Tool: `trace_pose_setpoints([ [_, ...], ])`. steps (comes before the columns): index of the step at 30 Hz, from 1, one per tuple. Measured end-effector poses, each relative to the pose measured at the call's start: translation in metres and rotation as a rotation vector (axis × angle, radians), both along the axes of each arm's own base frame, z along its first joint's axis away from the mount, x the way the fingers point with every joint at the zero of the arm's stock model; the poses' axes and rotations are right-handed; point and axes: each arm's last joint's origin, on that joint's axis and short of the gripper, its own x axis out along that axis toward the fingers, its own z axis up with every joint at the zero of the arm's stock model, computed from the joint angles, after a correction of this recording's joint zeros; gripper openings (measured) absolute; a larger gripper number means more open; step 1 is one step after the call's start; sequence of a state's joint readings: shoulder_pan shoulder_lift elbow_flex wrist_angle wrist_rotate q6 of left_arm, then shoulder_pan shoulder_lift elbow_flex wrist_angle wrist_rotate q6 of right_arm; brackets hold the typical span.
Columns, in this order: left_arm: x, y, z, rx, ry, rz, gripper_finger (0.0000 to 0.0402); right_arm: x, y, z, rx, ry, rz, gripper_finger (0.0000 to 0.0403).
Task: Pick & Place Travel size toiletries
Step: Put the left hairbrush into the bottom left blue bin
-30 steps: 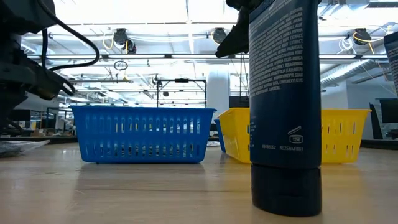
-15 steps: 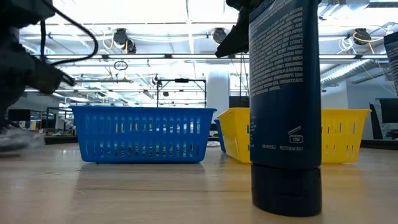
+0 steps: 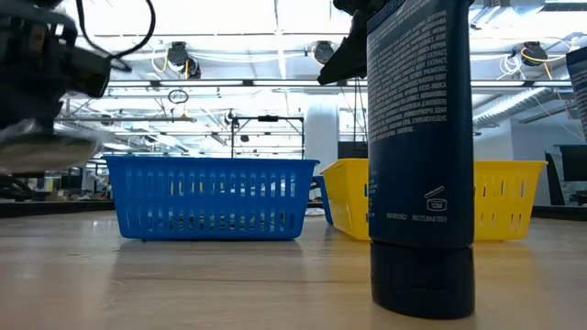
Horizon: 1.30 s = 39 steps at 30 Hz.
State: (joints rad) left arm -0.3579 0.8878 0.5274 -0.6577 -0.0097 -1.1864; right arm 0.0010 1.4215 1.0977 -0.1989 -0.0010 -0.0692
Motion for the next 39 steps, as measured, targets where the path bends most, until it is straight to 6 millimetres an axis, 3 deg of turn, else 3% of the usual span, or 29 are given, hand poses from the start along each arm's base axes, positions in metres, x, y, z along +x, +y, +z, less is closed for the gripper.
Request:
trace_pose_setpoints([
  [10,0.023,0.005,0.032,0.029,-0.444,-0.125,0.0004,0.000,0.000,0.001,0.000,-0.007,-0.001,0.0141],
  [13,0.029,0.007,0.034,0.050,-0.499,-0.166,0.0001,0.000,0.000,0.001,0.003,-0.008,-0.004,0.0141],
  [21,0.049,0.015,0.022,0.086,-0.431,-0.182,0.0001,0.001,0.000,0.001,0.003,-0.017,-0.003,0.0141],
  [30,0.096,0.013,0.044,0.283,-0.317,-0.371,0.0001,0.001,0.000,0.002,0.003,-0.024,-0.003,0.0141],
  [39,0.139,0.007,0.048,0.449,-0.214,-0.539,0.0001,0.001,0.000,0.002,0.003,-0.023,-0.003,0.0141],
])
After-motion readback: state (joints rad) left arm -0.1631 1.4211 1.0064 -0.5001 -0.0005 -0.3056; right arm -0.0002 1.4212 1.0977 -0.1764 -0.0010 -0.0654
